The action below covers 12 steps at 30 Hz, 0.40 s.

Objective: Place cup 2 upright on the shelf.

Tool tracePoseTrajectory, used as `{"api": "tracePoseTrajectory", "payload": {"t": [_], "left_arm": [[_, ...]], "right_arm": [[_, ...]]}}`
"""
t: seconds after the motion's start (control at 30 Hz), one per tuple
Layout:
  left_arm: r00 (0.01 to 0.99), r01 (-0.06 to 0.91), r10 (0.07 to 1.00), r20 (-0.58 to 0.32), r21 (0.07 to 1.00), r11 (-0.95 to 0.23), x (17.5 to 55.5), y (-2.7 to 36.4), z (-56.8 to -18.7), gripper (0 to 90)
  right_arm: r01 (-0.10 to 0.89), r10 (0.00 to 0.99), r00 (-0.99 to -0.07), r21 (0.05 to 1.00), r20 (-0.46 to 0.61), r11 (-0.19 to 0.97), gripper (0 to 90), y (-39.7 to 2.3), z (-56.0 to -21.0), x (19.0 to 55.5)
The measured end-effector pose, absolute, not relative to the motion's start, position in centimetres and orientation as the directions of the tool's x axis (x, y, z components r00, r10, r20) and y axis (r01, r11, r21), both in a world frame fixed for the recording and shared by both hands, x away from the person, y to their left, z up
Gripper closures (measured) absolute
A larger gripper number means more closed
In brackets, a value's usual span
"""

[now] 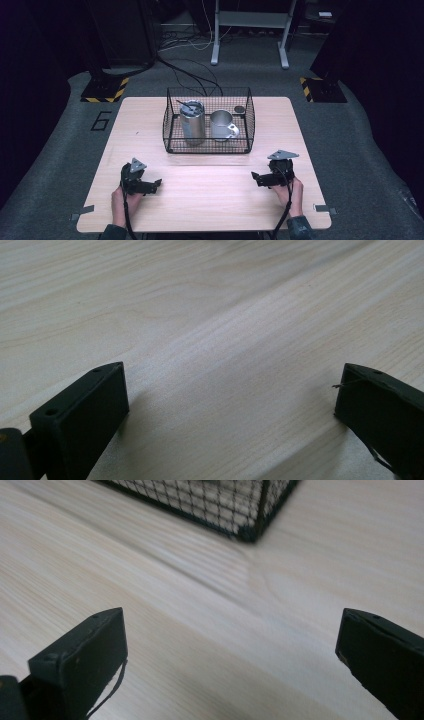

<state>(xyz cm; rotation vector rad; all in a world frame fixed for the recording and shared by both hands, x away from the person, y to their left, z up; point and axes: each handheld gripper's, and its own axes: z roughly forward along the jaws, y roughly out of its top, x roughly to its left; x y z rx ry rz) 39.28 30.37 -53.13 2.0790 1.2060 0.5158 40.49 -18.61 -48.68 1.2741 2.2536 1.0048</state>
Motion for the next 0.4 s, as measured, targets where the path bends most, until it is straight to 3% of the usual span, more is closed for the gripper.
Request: {"api": "tracePoseTrajectory", "payload": {"t": [0.4], "left_arm": [[0.497,0.602,0.868,0.014,0.714,-0.357,39.3,30.4,-53.1,0.4]], "right_arm": [[0.637,0.885,-0.463,0.715,0.054,0.289,0.0,-21.3,-52.6,39.9]]}}
